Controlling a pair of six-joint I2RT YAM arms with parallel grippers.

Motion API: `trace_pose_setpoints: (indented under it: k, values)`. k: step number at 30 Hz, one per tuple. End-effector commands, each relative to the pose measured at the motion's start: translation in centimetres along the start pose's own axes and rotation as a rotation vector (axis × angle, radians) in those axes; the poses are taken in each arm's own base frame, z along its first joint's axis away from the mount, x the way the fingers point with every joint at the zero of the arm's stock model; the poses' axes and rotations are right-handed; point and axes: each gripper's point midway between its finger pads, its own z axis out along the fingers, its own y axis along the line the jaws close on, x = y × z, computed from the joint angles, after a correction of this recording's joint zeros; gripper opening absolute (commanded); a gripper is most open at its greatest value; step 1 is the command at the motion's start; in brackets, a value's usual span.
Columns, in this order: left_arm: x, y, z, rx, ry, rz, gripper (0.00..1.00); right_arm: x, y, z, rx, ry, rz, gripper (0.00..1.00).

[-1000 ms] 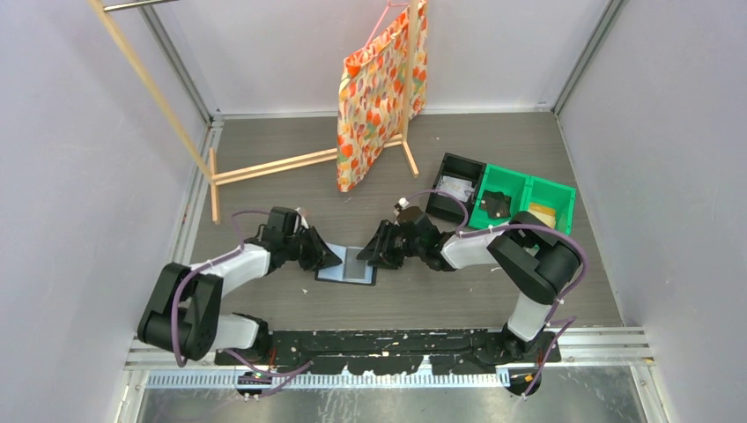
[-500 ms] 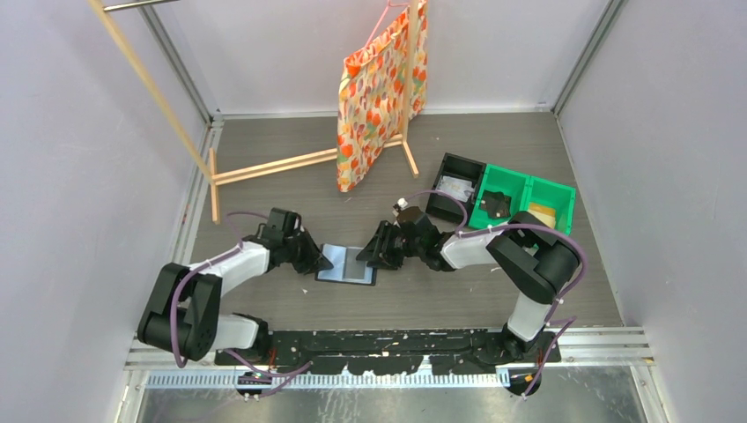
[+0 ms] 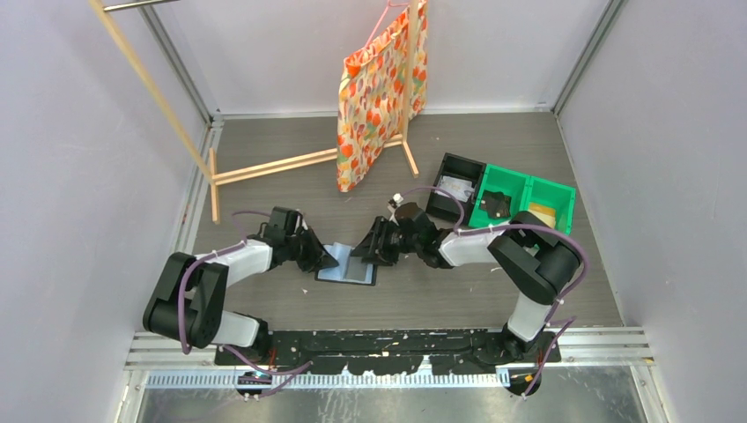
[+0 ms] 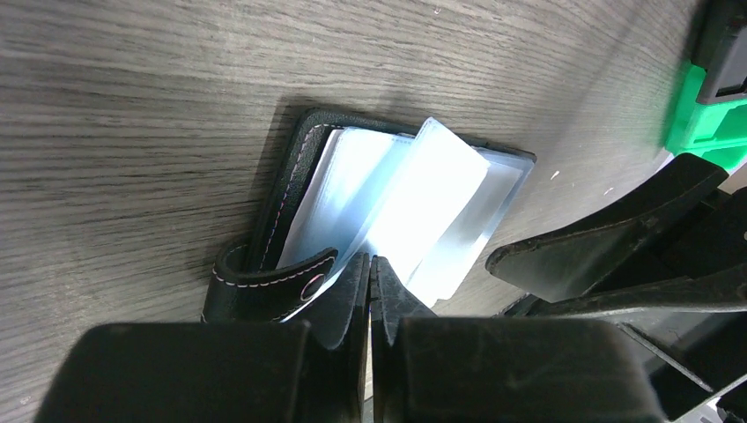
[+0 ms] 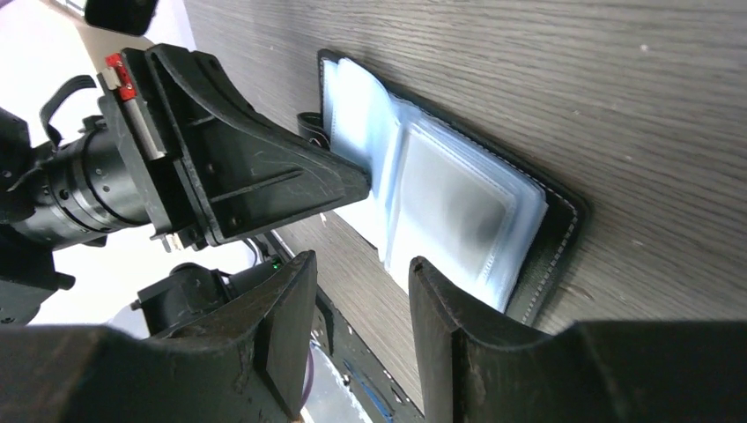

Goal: Take the credit cards out of the card holder
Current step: Remove the credit card from the card holder.

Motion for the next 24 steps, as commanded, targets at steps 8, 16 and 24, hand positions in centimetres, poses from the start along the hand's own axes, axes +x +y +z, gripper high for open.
trace_pose_setpoints:
  k: [8, 16, 24]
  values:
    - [0.2, 4.1, -0.9, -0.179, -0.068, -0.022, 0.02, -0.5, -2.0, -1.2, 0.148, -0.055, 0.007, 0.48]
    - [-0.4, 4.0, -2.8, -0.212, -0.132, 0.020, 0.05, -0.3, -3.2, -0.3, 0.192, -0.037, 0.026, 0.48]
    - [0.5, 5.7, -1.1, -0.243, -0.077, -0.003, 0.04, -0.3, -3.8, -0.3, 0.233, -0.047, 0.054, 0.48]
